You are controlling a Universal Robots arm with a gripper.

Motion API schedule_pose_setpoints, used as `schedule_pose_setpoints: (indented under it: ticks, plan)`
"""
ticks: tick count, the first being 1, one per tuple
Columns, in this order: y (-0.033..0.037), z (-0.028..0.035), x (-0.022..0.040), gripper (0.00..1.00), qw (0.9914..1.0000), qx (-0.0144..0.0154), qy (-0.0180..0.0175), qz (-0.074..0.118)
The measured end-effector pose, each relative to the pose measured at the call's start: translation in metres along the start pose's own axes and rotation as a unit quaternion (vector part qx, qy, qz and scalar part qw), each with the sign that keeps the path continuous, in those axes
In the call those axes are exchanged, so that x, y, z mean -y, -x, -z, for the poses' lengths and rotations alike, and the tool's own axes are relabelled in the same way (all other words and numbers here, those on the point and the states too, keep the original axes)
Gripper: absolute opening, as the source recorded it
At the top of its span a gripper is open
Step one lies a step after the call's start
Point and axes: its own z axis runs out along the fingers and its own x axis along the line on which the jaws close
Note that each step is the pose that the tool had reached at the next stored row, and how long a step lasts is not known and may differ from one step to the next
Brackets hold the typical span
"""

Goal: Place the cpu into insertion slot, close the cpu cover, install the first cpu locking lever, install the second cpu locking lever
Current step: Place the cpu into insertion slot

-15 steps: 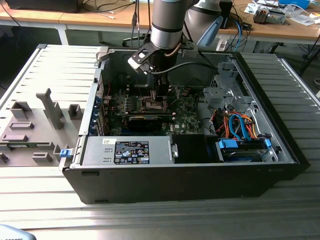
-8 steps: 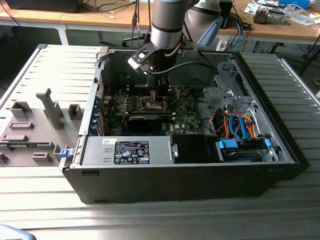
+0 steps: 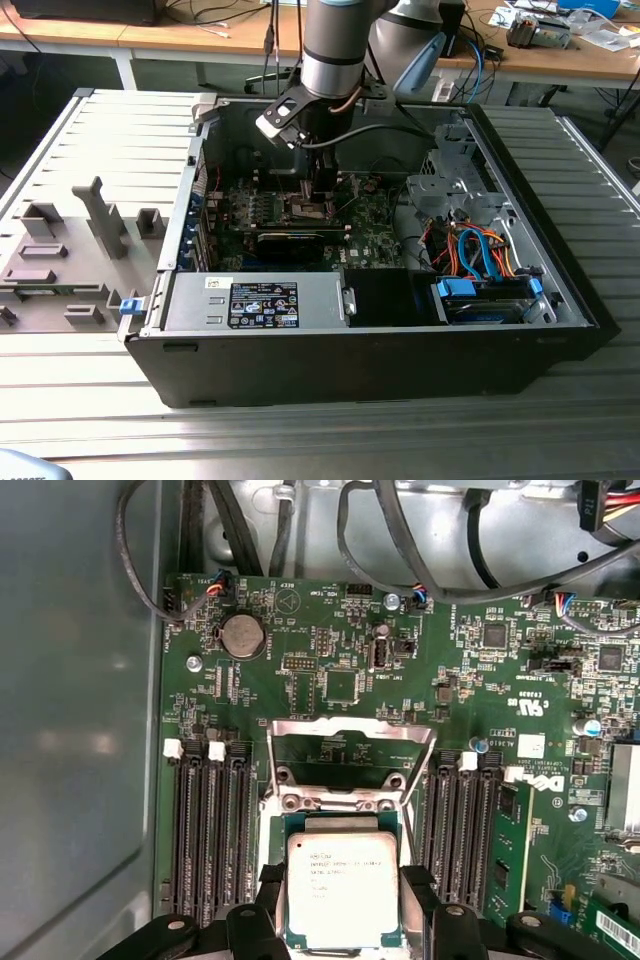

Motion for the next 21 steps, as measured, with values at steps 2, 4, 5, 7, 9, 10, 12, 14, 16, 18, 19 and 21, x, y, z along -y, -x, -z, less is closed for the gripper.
schedule_pose_setpoints:
  ticks: [2,4,5,7,9,10,12,14,16,18,19,21]
  plan:
    - [-0.0006,-0.0015,0.0006,0.55,1.0,0.0,0.0,0.0]
    - [-0.0006,-0.0036,0.0013,0.55,1.0,0.0,0.0,0.0]
    - [-0.0007,-0.0042,0.0017,0.55,1.0,0.0,0.0,0.0]
    - [-0.0007,-0.0052,0.0024,0.55,1.0,0.0001,0.0,0.0]
    - [-0.0008,-0.0063,0.0027,0.55,1.0,0.0,0.0,0.0]
    - [-0.0008,-0.0067,0.0029,0.55,1.0,0.0,0.0,0.0]
    - [-0.0008,-0.0075,0.0031,0.55,1.0,0.0,0.0,0.0]
    - [-0.0008,-0.0084,0.0035,0.55,1.0,0.0,0.0,0.0]
    - [-0.0009,-0.0094,0.004,0.55,1.0,0.0,0.0,0.0]
    - [-0.0009,-0.0101,0.0045,0.55,1.0,0.0,0.0,0.0]
    - [-0.001,-0.0106,0.0047,0.55,1.0,0.0,0.0,0.0]
    - [-0.001,-0.0113,0.005,0.55,1.0,0.0,0.0,0.0]
